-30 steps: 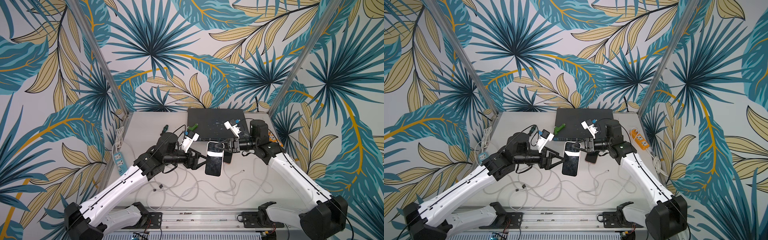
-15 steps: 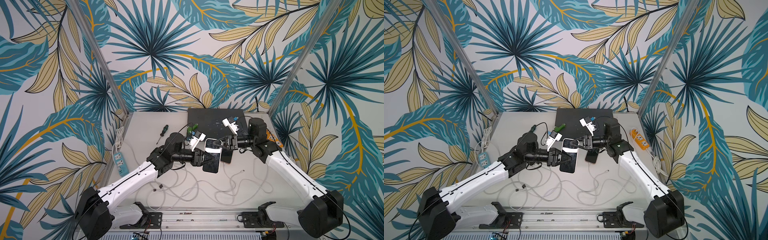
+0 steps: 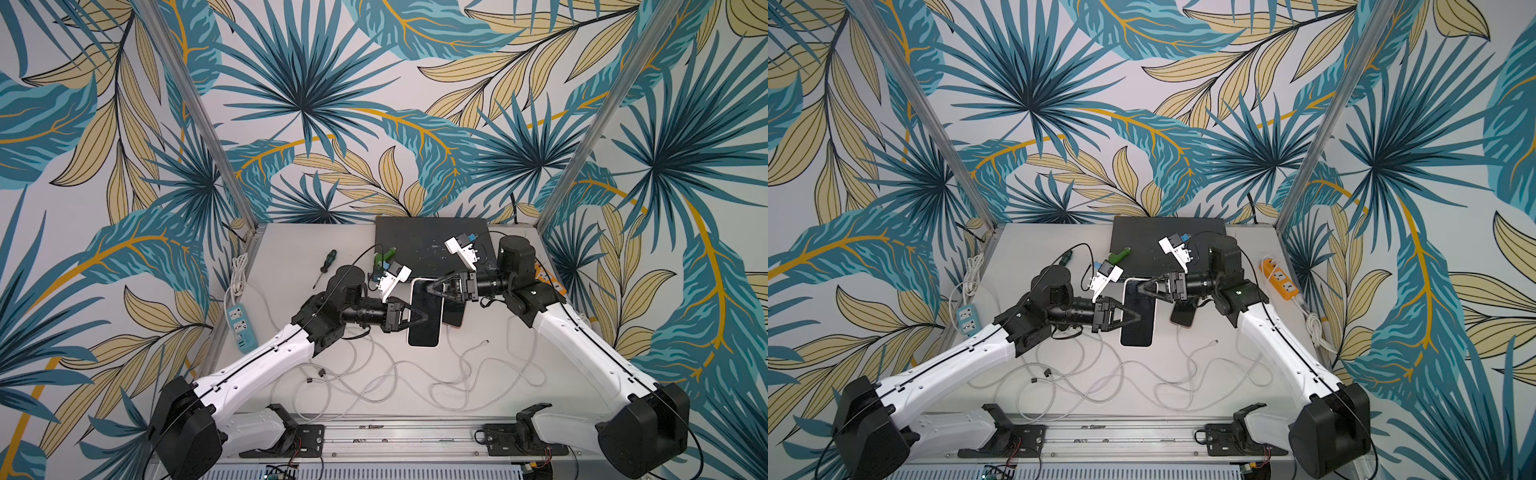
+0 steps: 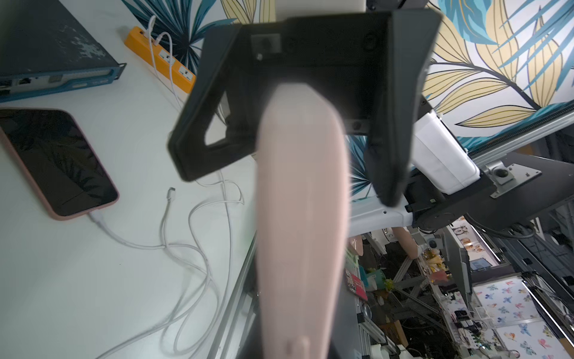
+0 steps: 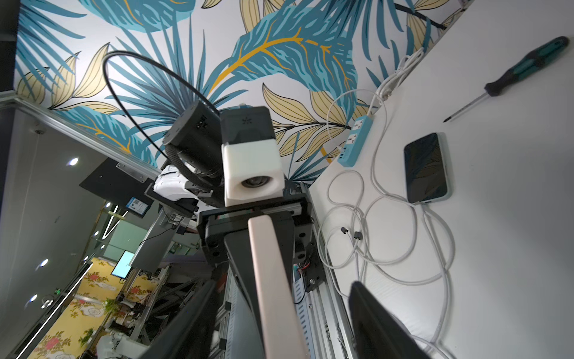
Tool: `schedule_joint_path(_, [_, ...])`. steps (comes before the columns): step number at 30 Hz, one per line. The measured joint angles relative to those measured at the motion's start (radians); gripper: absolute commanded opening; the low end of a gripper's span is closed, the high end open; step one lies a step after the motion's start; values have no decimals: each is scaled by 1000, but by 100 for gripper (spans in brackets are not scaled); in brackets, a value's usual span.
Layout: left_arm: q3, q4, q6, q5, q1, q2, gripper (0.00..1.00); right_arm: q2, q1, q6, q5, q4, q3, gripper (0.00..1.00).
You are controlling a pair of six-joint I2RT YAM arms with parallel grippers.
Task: Plug the charging cable into the phone
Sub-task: Place the charging cable at the center of the board, then pick up the charging cable from the center of the board.
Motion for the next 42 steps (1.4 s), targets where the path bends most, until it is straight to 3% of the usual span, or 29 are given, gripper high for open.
schedule_joint_path(3, [-8, -59, -7, -80, 39, -22, 0, -38, -50, -20, 141, -117, -2, 86])
schedule_joint_path(7, [-24, -161, -20, -259, 120, -108, 0, -114, -135, -15, 429, -298, -16, 75])
schedule_joint_path(10, [-26, -217, -23, -372, 134, -154, 0, -115, -142, 19, 614, -425, -46, 63])
schedule_joint_path(15, [-87, -234, -35, -447, 134, -164, 0, -88, -143, 126, 825, -563, -218, 60])
schedule_joint_path(19, [-145, -257, -42, -469, 134, -154, 0, -35, -132, 199, 883, -618, -294, 60])
schedule_joint_path(29, [-176, -235, -41, -476, 134, -132, 0, 137, -90, 312, 949, -603, -284, 59])
schedule_joint_path(34, [-181, -224, -41, -473, 134, -118, 0, 269, -90, 355, 958, -573, -256, 48])
schedule_joint_path(42, [-181, -201, -40, -465, 134, -109, 0, 349, -87, 369, 974, -583, -191, 42])
